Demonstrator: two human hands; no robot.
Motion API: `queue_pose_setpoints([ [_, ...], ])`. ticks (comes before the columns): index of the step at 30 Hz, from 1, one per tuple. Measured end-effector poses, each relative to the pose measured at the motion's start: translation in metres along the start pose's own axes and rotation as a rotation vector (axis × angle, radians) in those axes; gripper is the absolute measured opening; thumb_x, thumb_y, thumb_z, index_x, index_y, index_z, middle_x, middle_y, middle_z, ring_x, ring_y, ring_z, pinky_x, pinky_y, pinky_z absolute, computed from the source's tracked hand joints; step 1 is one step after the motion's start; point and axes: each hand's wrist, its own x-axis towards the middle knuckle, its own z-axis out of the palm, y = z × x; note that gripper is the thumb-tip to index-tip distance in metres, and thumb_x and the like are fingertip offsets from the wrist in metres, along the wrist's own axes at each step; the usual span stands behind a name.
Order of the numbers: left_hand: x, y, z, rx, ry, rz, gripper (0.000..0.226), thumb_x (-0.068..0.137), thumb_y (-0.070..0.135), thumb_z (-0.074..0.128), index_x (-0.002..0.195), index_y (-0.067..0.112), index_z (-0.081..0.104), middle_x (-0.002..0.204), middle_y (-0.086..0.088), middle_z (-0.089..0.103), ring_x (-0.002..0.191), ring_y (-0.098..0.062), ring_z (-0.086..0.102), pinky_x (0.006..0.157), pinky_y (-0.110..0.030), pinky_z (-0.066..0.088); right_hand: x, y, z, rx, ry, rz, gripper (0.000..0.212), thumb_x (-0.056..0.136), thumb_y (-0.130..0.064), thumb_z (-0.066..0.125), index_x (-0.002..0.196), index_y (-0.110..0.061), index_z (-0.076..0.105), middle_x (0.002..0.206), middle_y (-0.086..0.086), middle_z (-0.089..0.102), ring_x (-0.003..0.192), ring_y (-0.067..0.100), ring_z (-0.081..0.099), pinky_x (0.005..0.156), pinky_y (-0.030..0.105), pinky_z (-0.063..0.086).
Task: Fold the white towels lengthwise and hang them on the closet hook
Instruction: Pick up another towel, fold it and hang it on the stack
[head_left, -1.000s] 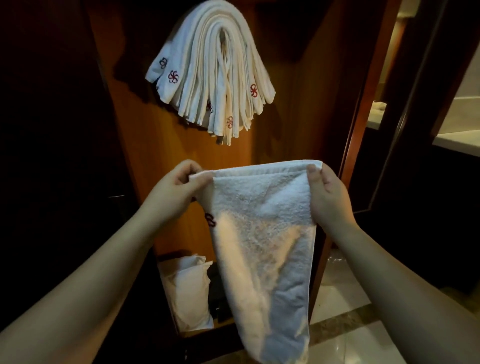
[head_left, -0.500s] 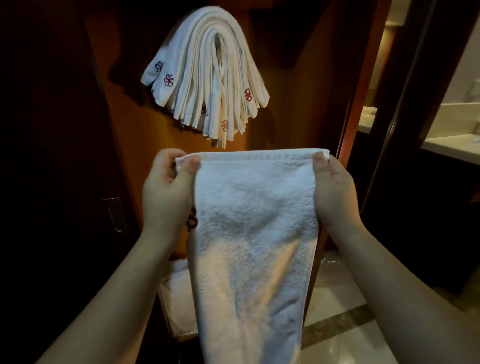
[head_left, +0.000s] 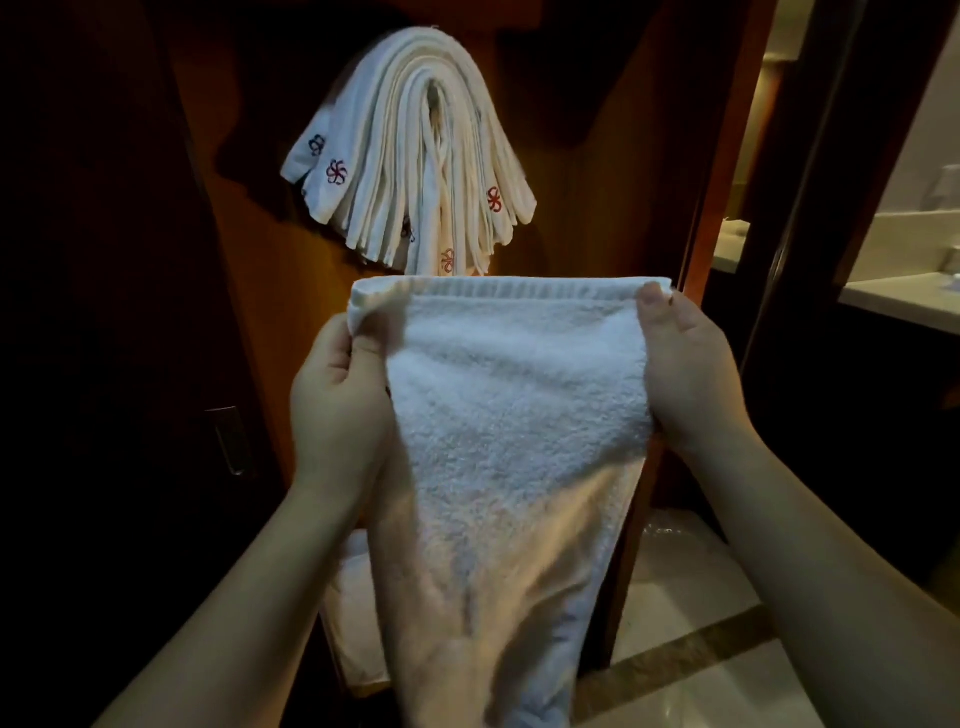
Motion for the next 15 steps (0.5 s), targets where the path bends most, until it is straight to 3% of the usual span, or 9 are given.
queue_pose_setpoints([
  [3,0.008,0.004,-0.003,-0.054,-0.07,-0.035,0.028,0.102,0.045,0.049,0.086,0.031,0.067,0.076,0.006,0.066,0.071,-0.003,0.061,0.06,-0.021,0.048,0.001,0.005,-0.006,0.195,-0.246,0.181,0.051,0.08,-0.069,0.068,0.113,-0.031,0.073,0.118,0.007,0.073,0.107,0.022,0.072,0.082,0.037,0.06],
  [4,0.009,0.004,-0.005,-0.071,-0.107,-0.039,0.028,0.102,0.044,0.05,0.086,0.031,0.069,0.076,0.003,0.067,0.072,-0.004,0.062,0.061,-0.022,0.049,-0.001,0.009,-0.008,0.317,-0.37,0.282,0.063,0.075,-0.065,0.075,0.12,-0.022,0.072,0.124,0.013,0.07,0.113,0.029,0.069,0.086,0.04,0.059],
  [6,0.01,0.003,-0.008,-0.155,-0.198,-0.074,0.026,0.1,0.041,0.051,0.09,0.032,0.073,0.083,0.004,0.072,0.078,-0.01,0.069,0.065,-0.021,0.053,-0.007,0.017,-0.01,0.535,-0.555,0.44,0.065,0.07,-0.048,0.087,0.122,-0.012,0.072,0.125,0.019,0.068,0.115,0.033,0.067,0.087,0.042,0.058],
  [9,0.011,-0.001,-0.013,-0.339,-0.303,-0.205,0.022,0.093,0.035,0.056,0.095,0.029,0.077,0.098,-0.004,0.076,0.093,-0.024,0.073,0.075,-0.032,0.058,-0.012,0.029,-0.011,0.701,-0.581,0.536,0.07,0.062,-0.026,0.096,0.124,-0.006,0.07,0.125,0.022,0.068,0.114,0.035,0.067,0.085,0.044,0.058],
  [12,0.015,-0.01,-0.02,-0.403,-0.338,-0.307,0.022,0.088,0.033,0.059,0.095,0.024,0.078,0.101,-0.015,0.07,0.09,-0.036,0.063,0.079,-0.043,0.048,-0.011,0.036,-0.01,0.731,-0.586,0.539,0.065,0.065,-0.023,0.094,0.122,-0.005,0.071,0.125,0.022,0.067,0.116,0.034,0.066,0.087,0.045,0.057],
  [15,0.02,-0.018,-0.024,-0.441,-0.369,-0.326,0.023,0.088,0.029,0.06,0.097,0.02,0.079,0.102,-0.012,0.074,0.091,-0.031,0.07,0.076,-0.034,0.057,-0.009,0.039,-0.007,0.731,-0.595,0.54,0.054,0.076,-0.021,0.087,0.124,-0.003,0.069,0.128,0.023,0.066,0.119,0.034,0.064,0.091,0.045,0.056],
])
